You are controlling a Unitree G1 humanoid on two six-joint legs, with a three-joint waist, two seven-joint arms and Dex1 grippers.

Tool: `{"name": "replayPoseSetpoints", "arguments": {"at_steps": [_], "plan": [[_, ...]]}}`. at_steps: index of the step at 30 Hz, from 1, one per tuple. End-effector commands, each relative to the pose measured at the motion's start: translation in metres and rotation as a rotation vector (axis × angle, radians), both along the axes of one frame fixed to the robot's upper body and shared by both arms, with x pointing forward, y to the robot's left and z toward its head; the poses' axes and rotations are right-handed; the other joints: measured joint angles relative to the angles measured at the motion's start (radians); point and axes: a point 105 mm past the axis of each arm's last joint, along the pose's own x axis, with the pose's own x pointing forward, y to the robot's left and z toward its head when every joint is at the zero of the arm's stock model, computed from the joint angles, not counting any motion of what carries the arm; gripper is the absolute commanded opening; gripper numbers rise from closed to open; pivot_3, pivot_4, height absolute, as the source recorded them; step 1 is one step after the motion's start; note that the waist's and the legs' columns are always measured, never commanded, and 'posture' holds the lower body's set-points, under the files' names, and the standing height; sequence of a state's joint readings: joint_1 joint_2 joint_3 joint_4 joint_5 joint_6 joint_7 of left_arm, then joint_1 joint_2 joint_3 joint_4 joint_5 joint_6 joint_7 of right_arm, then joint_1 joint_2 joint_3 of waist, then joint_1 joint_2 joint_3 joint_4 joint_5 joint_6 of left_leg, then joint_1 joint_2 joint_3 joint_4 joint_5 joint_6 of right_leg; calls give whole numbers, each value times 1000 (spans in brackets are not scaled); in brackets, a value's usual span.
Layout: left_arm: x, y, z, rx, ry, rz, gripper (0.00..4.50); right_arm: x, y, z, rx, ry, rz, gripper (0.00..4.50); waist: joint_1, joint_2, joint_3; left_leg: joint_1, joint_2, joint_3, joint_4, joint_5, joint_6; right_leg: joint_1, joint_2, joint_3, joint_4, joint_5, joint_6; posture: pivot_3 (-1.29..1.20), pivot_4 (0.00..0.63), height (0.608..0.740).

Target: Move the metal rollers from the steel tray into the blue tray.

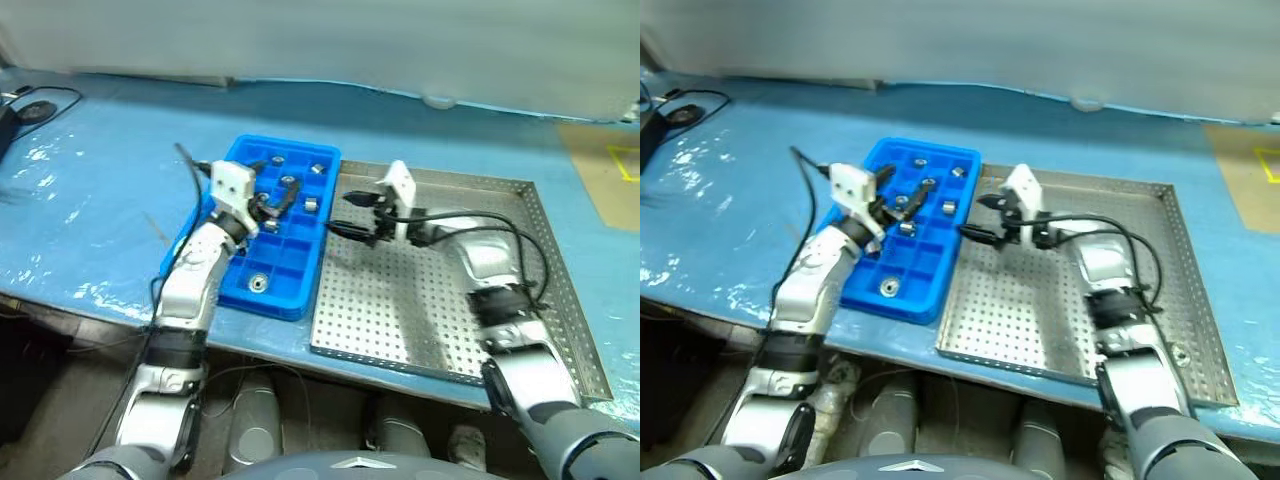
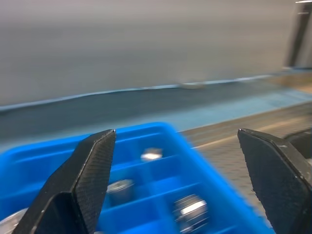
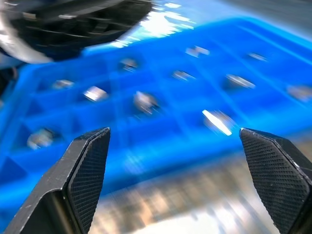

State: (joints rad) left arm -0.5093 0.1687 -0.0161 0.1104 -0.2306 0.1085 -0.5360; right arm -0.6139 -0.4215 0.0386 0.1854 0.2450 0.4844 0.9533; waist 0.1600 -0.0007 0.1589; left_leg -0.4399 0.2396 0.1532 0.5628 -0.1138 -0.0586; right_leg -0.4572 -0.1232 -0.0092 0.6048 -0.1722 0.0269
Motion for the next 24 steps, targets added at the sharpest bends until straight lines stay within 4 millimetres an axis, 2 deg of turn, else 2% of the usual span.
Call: {"name": "replayPoseSetpoints", "arguments": {"at_steps": [1,7,13,16,19,24], "plan": [[-7,-35,5,22,-37,-208,4254,-12,-29,18,20,-62,-105,4451,-30,0,0,0,0,1,0,0,0,0,0,0,0,0,0,-131,150,740],[-3,-71,0,49,-28,-385,4254,-43,-82,11,-22,-52,-324,4451,-116,0,0,4,0,9,-1,-4,6,-2,1,8,-2,-1,1,-312,150,740],[-7,-96,-5,62,-35,-487,4254,-77,-121,-6,-107,19,-488,4451,-150,0,0,7,0,16,0,-6,10,-1,0,11,-5,-6,9,-381,150,740],[-11,-105,-10,63,-34,-519,4254,-95,-146,-25,-191,109,-575,4451,-164,0,0,7,0,18,0,-7,12,-1,-1,12,-8,-5,10,-401,150,740],[-13,-107,-13,64,-33,-527,4254,-108,-154,-32,-198,161,-597,4451,-174,1,0,5,1,19,-1,-9,14,1,-1,12,-15,-4,11,-405,150,740],[-14,-108,-16,64,-31,-527,4254,-113,-160,-36,-208,180,-620,4451,-176,1,-1,4,0,21,0,-11,17,1,-1,13,-18,-4,11,-405,150,740]]}}
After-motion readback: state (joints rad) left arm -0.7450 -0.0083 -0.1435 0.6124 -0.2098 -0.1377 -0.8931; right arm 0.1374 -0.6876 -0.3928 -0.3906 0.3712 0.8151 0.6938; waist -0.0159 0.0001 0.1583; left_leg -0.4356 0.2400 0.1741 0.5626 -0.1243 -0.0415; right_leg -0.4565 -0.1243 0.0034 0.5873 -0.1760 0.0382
